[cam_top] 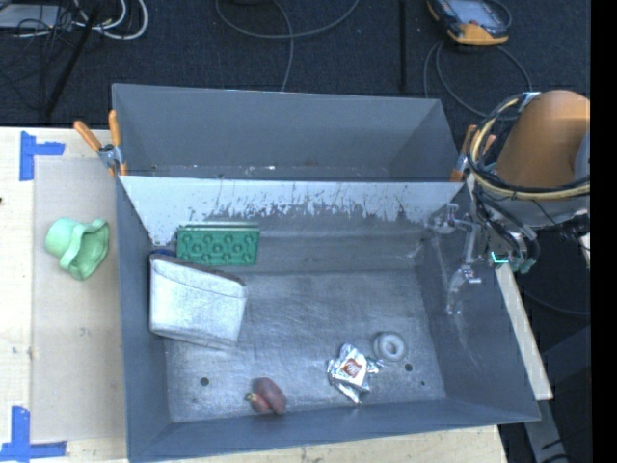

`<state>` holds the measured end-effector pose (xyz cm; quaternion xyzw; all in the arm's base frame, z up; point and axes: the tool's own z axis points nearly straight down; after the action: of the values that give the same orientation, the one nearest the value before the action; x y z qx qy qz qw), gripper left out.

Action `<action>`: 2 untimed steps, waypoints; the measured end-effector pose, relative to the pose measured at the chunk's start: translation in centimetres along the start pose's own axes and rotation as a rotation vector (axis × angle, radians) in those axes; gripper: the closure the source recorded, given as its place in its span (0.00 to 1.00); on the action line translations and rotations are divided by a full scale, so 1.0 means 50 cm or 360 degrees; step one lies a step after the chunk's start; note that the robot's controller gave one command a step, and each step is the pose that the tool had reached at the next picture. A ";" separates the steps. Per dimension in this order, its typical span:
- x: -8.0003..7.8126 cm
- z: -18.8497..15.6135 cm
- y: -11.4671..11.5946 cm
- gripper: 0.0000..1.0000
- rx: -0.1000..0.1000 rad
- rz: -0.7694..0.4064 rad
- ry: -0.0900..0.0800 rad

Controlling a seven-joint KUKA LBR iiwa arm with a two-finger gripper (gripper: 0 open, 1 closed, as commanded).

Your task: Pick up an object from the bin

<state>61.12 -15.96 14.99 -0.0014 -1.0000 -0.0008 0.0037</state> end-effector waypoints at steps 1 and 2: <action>0.154 0.160 0.030 0.00 -0.0002 -0.0071 0.0002; 0.219 0.158 0.240 0.00 0.0005 -0.0362 -0.0026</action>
Offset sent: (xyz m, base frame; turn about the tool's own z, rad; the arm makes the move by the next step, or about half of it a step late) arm -0.0739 0.0139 -0.0749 -0.0464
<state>50.14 -3.90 7.18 0.1120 -0.9937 0.0002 -0.0046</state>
